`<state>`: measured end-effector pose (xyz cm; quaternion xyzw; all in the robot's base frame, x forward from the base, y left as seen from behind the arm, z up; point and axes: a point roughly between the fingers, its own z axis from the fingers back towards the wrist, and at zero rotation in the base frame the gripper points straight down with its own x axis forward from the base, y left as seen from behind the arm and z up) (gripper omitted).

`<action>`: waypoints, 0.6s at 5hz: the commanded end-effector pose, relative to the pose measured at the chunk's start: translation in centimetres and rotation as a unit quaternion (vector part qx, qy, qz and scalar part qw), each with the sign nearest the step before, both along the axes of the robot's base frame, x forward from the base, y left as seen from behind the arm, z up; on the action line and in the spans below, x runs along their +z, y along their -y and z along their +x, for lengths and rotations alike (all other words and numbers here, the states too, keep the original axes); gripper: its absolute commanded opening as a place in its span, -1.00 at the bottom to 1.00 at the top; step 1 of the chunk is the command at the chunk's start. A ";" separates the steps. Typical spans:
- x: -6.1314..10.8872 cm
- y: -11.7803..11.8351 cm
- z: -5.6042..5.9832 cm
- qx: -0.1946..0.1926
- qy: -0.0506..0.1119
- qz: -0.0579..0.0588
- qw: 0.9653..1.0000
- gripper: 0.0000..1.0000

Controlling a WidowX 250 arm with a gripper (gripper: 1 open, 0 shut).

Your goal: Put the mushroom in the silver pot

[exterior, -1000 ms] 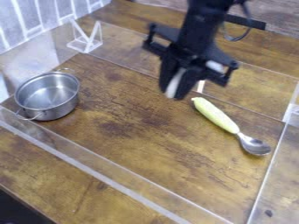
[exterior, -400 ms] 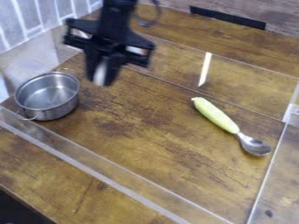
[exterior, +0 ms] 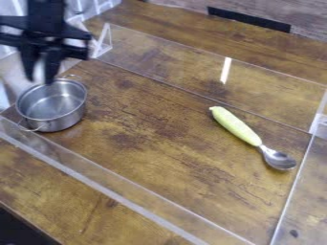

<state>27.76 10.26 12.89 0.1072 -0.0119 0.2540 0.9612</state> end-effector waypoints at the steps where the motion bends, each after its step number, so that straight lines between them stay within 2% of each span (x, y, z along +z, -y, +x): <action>1: 2.1 -1.0 0.3 -0.009 0.033 0.001 0.999 -1.00; 2: 1.6 -1.5 0.7 -0.015 0.032 -0.007 0.999 -1.00; 3: 0.3 -0.8 1.5 -0.040 0.030 -0.014 0.999 -1.00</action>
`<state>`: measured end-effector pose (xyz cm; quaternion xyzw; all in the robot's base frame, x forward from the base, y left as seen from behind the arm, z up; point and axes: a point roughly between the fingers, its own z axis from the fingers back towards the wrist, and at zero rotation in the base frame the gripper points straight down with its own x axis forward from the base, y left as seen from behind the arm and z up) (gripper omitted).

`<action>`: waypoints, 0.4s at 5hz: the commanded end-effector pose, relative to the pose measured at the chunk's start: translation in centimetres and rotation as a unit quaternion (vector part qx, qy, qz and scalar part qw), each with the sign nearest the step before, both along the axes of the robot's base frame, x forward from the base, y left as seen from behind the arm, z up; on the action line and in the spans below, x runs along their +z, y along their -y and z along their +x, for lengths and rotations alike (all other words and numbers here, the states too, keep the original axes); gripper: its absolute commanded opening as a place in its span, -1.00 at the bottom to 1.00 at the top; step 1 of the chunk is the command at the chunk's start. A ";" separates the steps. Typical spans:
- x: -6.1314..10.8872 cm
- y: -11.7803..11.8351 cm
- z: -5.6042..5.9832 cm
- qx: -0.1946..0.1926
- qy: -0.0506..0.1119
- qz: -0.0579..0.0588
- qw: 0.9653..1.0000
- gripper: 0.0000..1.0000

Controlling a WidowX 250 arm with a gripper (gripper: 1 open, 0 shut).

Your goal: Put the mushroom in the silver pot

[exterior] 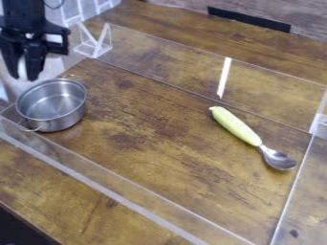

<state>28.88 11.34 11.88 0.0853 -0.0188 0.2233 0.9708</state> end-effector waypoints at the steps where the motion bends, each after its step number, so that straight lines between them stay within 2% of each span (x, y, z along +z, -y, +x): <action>1: 0.0 1.2 1.1 -0.034 0.020 0.002 0.999 -1.00; 2: -0.2 1.1 1.4 -0.042 0.020 0.002 0.999 -1.00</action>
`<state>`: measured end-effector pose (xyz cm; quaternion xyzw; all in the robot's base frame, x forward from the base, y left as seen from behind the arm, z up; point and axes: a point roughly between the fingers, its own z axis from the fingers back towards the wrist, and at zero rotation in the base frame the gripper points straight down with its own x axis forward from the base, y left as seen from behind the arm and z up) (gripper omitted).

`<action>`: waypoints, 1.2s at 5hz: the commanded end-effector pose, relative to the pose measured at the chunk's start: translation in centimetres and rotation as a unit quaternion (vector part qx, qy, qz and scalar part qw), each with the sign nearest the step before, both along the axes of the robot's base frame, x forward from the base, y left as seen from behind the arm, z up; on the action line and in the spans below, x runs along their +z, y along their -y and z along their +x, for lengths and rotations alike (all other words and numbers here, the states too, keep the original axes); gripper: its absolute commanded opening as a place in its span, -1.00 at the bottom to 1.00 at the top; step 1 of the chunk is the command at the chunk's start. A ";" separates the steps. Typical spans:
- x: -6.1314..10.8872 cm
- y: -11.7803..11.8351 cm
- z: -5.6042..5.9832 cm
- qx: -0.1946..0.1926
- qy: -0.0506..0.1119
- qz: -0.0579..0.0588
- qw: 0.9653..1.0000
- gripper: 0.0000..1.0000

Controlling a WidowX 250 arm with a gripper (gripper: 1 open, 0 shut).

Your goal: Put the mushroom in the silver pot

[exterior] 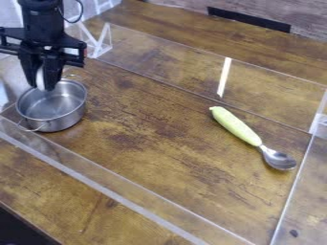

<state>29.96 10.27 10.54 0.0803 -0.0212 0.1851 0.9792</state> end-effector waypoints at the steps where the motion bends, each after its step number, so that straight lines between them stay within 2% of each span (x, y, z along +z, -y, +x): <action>1: 1.0 -0.5 0.7 -0.013 0.014 0.003 1.000 -1.00; 3: 0.2 -0.2 0.6 0.040 0.011 -0.003 0.999 -1.00; 4: -0.1 -0.4 -0.1 -0.002 0.005 -0.003 1.000 1.00; 5: -0.3 -0.6 -0.8 -0.043 -0.001 -0.003 0.999 1.00; 6: 1.6 -1.7 0.1 -0.013 0.000 -0.014 1.000 1.00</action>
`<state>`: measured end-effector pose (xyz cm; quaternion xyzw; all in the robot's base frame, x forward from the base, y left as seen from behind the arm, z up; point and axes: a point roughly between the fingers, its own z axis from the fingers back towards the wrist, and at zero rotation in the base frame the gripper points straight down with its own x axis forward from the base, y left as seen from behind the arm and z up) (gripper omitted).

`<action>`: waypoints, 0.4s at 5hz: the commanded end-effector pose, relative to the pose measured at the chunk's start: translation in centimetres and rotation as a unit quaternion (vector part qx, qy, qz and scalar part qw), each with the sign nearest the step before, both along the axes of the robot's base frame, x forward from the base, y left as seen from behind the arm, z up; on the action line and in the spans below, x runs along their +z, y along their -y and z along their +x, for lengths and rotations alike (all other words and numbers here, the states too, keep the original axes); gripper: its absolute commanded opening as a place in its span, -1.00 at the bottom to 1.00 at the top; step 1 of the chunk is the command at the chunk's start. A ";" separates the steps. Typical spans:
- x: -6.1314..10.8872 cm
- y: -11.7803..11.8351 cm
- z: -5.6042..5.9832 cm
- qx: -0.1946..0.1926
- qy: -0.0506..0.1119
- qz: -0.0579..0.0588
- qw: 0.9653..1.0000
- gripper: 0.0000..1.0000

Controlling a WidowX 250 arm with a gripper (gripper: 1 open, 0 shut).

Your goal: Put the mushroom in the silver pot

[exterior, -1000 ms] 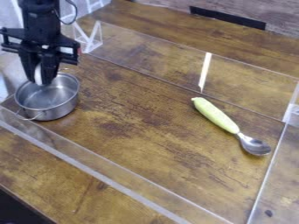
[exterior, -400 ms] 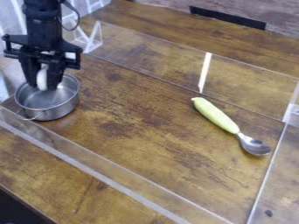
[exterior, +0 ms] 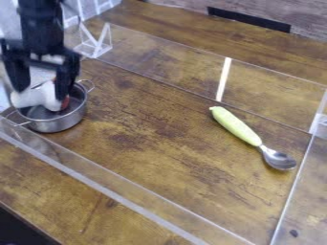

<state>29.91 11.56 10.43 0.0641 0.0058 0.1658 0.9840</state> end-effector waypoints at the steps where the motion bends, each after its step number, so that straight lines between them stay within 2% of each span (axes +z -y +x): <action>1: 4.4 -1.2 1.4 0.039 0.025 -0.008 0.999 1.00; 2: 4.9 -0.4 1.9 0.036 0.010 -0.013 0.999 1.00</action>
